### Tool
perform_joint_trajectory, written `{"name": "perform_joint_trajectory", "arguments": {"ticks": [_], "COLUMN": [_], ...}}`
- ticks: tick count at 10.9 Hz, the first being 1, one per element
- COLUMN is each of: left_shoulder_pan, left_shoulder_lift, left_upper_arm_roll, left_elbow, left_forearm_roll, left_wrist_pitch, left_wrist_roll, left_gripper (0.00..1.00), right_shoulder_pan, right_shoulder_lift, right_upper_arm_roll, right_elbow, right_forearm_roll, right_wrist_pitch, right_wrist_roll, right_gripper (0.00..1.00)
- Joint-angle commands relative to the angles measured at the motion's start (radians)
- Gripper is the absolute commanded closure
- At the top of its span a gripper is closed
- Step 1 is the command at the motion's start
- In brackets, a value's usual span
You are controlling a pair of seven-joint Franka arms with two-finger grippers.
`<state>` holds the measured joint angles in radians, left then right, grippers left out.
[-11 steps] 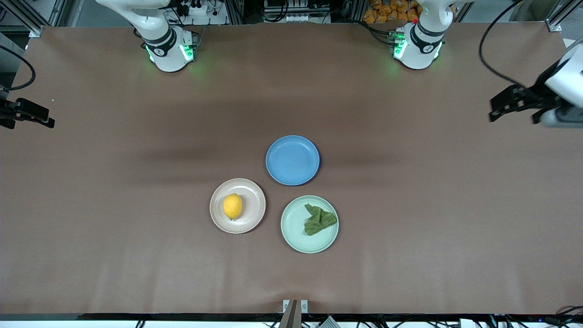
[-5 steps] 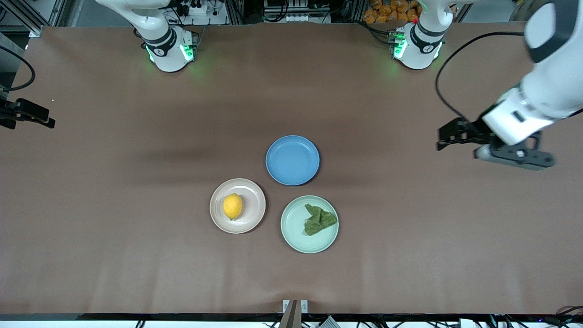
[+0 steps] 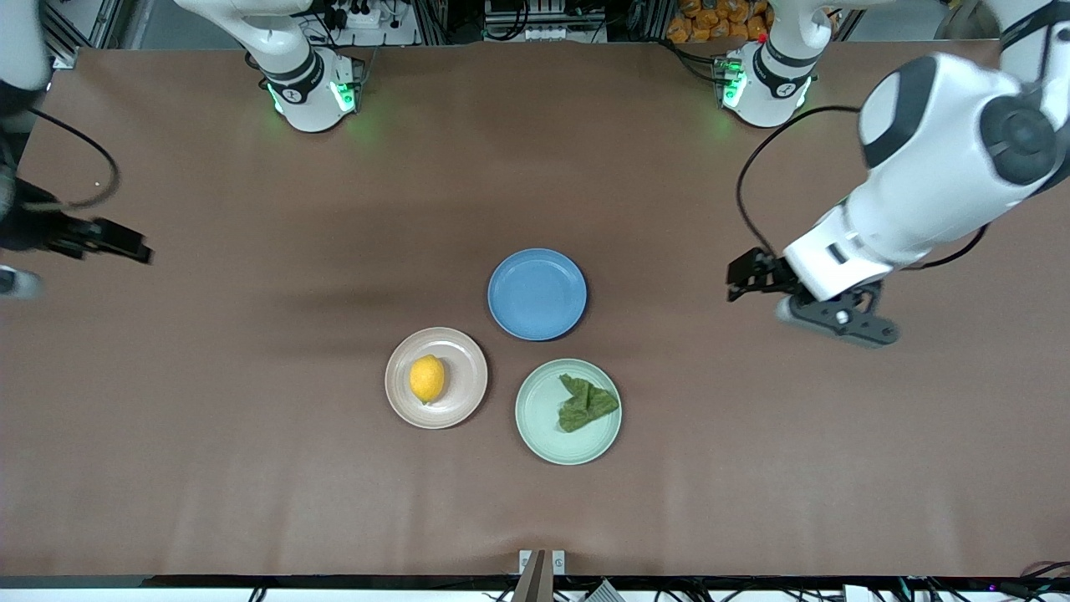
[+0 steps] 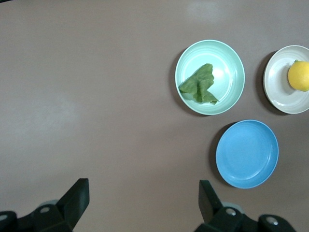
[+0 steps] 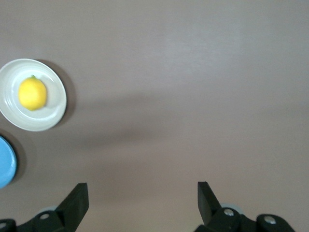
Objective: Pick lemon and lettuce from plates
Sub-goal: 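Move the right gripper toward the lemon while the left gripper approaches the lettuce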
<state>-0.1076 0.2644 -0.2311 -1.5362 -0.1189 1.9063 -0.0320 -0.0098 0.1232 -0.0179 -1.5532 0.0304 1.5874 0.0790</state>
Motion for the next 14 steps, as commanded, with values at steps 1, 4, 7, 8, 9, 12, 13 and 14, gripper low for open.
{"name": "perform_joint_trajectory", "arguments": {"ticks": [1,4,7,8,9,12,13,14], "left_shoulder_pan": [-0.061,-0.11,-0.194,-0.225,-0.237,-0.25,-0.254,-0.267], "left_shoulder_lift": [0.062,0.146,0.241,0.265,0.275,0.378,0.419,0.461], "left_upper_arm_roll": [0.003,0.003,0.004,0.004,0.004,0.004,0.004,0.012], "left_elbow": [0.011,0.011,0.013,0.013,0.013,0.016,0.016,0.016], "left_forearm_roll": [-0.018,-0.004,0.114,0.181,0.232,0.359,0.376,0.402], "left_wrist_pitch": [0.109,0.193,0.365,0.414,0.439,0.63,0.705,0.806], "left_wrist_roll": [0.003,0.017,0.017,0.015,0.014,0.021,0.021,0.021], "left_gripper": [0.0,0.0,0.0,0.0,0.0,0.0,0.0,0.0], "right_shoulder_pan": [0.062,0.145,0.218,0.241,0.269,0.341,0.353,0.367], "right_shoulder_lift": [0.117,0.222,0.317,0.349,0.381,0.53,0.556,0.578], "right_upper_arm_roll": [0.024,0.024,0.029,0.029,0.029,0.026,0.026,0.026], "right_elbow": [0.027,0.028,0.028,0.031,0.039,0.158,0.165,0.165], "right_forearm_roll": [0.013,0.031,0.039,0.039,0.036,0.028,0.026,0.028], "right_wrist_pitch": [0.095,0.199,0.33,0.365,0.379,0.408,0.454,0.504], "right_wrist_roll": [0.129,0.212,0.378,0.405,0.439,0.53,0.557,0.568], "right_gripper": [0.0,0.0,0.0,0.0,0.0,0.0,0.0,0.0]}}
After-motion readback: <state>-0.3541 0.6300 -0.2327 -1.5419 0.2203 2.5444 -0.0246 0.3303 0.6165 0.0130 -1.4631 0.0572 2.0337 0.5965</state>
